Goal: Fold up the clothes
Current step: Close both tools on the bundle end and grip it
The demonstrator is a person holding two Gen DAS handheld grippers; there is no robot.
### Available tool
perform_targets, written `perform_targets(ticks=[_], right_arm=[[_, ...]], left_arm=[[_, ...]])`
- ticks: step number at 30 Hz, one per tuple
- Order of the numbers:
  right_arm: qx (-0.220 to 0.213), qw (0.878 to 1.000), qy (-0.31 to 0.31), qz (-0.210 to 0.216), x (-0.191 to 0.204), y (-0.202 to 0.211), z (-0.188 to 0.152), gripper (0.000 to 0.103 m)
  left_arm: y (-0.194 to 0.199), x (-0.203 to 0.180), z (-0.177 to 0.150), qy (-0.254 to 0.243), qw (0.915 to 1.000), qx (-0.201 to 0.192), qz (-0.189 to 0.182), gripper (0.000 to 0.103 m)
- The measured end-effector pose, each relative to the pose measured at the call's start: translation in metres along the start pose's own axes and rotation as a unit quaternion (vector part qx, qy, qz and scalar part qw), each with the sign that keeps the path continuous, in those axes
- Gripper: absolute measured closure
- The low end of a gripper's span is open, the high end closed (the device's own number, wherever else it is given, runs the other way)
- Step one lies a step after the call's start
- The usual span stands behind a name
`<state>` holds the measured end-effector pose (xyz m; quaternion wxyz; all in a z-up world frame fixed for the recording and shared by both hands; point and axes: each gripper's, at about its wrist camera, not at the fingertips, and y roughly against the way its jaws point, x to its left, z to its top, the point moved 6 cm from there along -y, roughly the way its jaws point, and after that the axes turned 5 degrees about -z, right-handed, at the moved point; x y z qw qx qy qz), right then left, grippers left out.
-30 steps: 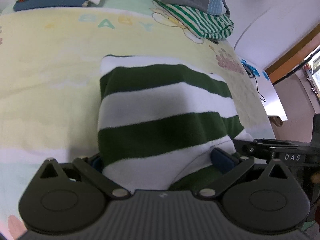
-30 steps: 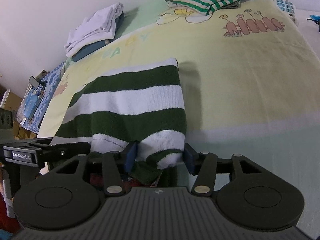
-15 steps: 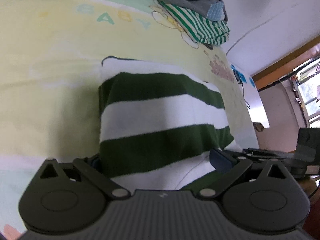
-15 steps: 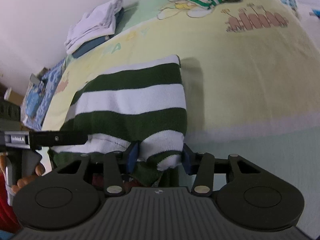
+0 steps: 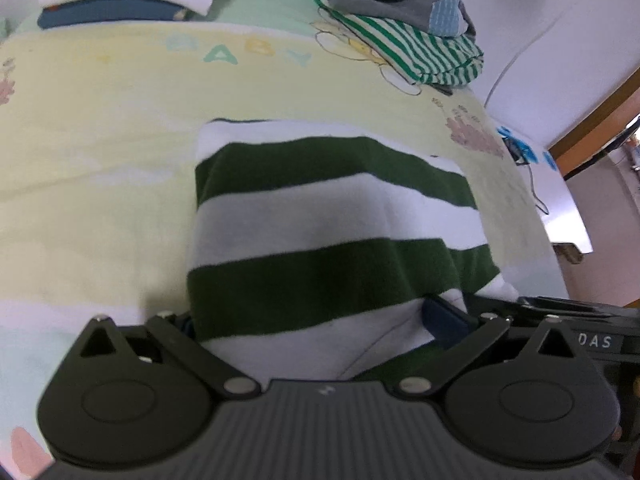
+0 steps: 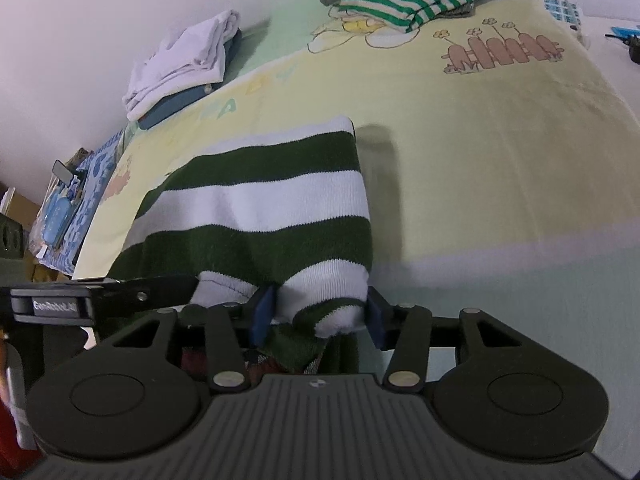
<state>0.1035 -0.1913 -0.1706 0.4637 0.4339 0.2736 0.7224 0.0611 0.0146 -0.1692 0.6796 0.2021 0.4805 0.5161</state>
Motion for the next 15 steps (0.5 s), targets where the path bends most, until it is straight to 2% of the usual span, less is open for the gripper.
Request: perform_targets(ticks=[15], right_arm=[[-0.011,1.0,0.006,-0.006,0.003,0.0009,-0.0016,0.051]], left_arm=[[0.0008,0.0002,0.0001,0.001,1.0,0.002,0.001,0.001]])
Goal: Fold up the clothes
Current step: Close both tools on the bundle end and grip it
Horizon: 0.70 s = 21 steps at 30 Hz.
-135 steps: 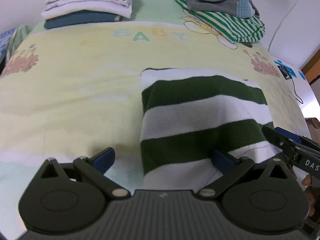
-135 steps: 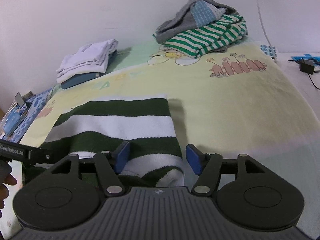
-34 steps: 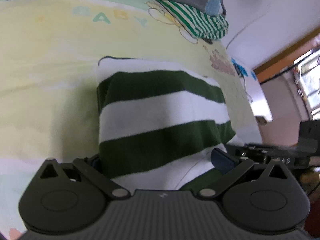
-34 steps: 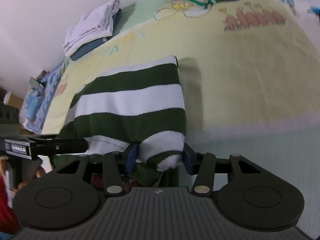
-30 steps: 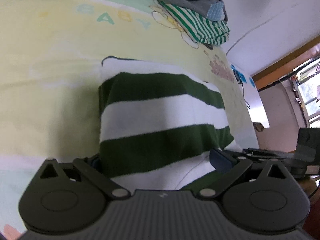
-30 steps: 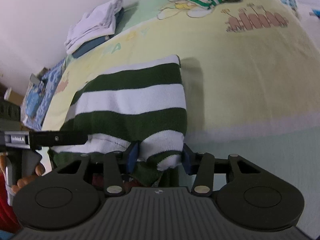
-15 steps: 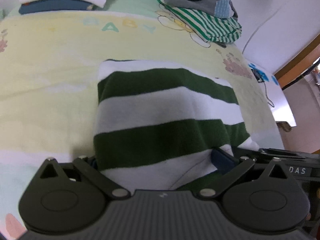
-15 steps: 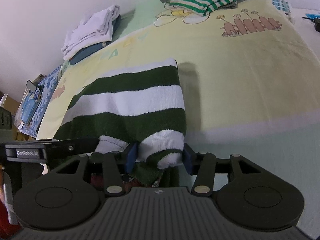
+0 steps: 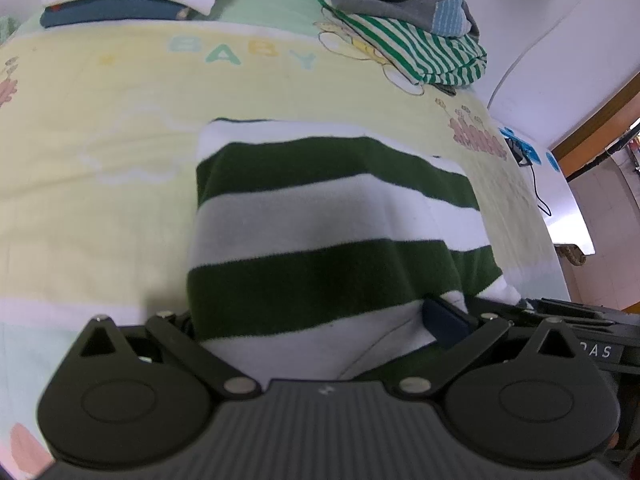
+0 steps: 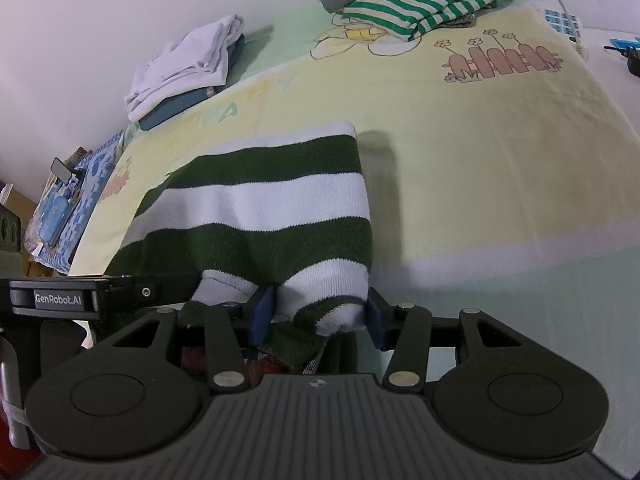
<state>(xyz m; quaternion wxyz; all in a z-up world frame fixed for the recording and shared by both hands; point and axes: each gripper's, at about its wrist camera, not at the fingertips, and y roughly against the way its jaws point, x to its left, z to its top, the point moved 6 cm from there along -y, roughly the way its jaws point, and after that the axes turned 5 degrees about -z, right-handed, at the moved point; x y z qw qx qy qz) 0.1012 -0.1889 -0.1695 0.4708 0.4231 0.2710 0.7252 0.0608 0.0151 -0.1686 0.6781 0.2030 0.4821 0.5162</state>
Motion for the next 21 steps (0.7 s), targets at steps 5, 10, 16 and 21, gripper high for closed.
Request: perform_targets(ticks=[5,10,16,21], right_arm=[[-0.004,1.0,-0.02,0.007,-0.0025,0.001,-0.002,0.05],[0.0,1.0,-0.021,0.008,-0.0018,0.0009,-0.0016,0.05],[0.0,1.0,-0.012,0.003,-0.0014,0.0009,-0.0014,0.053],[-0.006,1.0,-0.007,0.001,-0.0016,0.001,-0.0023,0.054]], left_arm=[[-0.0001,-0.0004,0.0008,-0.001,1.0,0.002,0.003,0.001],[-0.0002,-0.001,0.0004,0.0,1.0,0.003,0.003,0.001],[0.0004,0.0008,0.0013,0.0,1.0,0.004,-0.004,0.001],[0.0003,0.001,0.0005,-0.002,1.0,0.001,-0.006,0.002]])
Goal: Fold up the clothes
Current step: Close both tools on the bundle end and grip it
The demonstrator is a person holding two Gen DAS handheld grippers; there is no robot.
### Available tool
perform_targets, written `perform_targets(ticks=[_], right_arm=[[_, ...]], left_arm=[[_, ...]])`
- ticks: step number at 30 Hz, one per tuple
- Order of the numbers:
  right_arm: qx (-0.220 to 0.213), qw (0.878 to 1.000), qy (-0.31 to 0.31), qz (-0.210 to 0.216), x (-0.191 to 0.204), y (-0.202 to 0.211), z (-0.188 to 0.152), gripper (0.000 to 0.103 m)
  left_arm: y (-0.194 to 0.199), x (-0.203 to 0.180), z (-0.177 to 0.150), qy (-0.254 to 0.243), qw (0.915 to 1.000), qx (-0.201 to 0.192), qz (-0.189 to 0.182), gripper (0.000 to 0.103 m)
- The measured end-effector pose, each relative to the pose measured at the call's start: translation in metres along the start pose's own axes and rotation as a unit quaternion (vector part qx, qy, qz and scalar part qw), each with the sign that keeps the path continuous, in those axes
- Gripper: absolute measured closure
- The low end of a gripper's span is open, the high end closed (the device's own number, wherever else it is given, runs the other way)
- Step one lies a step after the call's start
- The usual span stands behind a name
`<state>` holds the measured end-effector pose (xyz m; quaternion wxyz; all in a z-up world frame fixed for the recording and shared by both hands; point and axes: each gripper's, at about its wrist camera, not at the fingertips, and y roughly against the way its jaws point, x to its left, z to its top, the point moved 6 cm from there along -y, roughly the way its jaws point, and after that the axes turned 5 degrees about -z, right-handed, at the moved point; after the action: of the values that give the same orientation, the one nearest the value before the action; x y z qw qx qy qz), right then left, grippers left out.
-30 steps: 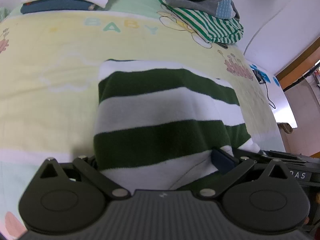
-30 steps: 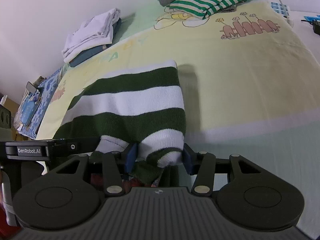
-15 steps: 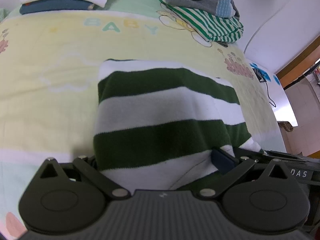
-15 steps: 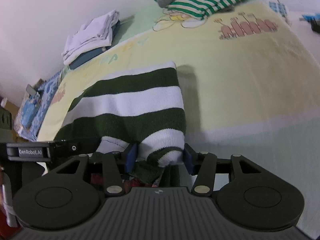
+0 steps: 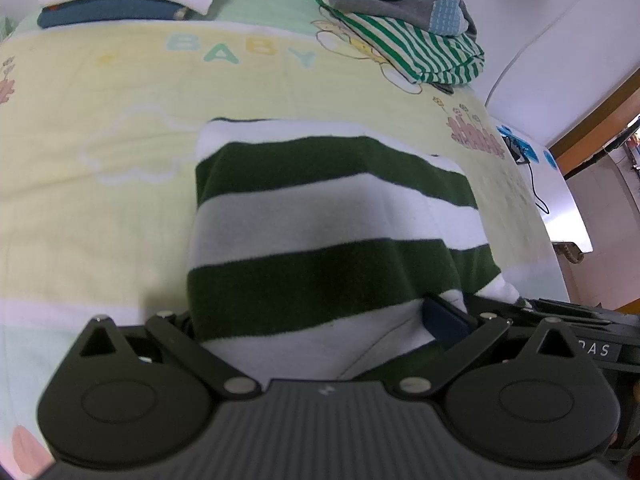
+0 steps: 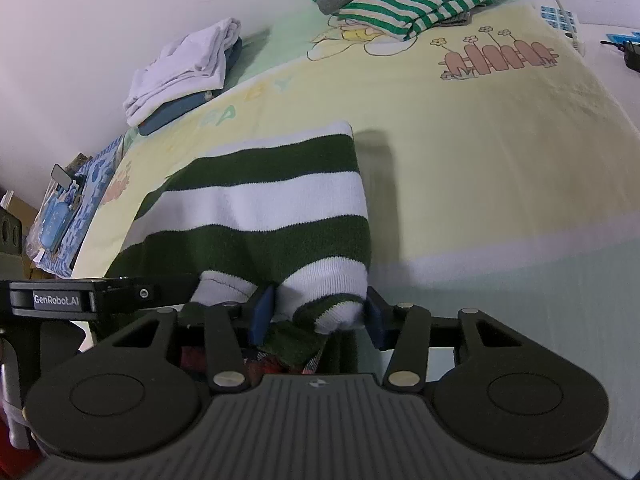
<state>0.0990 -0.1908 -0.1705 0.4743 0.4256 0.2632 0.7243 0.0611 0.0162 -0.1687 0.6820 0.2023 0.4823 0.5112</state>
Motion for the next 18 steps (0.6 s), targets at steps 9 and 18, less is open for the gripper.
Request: perform_targets(ticks=[9,18], right_arm=[[0.002,1.0,-0.003,0.001,0.0,0.0,0.001,0.052],[0.006,1.0,-0.024,0.017,-0.005,0.002,0.0,0.049]], left_arm=[[0.005,0.012,0.005,0.03,0.9984,0.006,-0.046,0.002],[0.015,0.024,0.006,0.073,0.9953,-0.008,-0.064,0.024]])
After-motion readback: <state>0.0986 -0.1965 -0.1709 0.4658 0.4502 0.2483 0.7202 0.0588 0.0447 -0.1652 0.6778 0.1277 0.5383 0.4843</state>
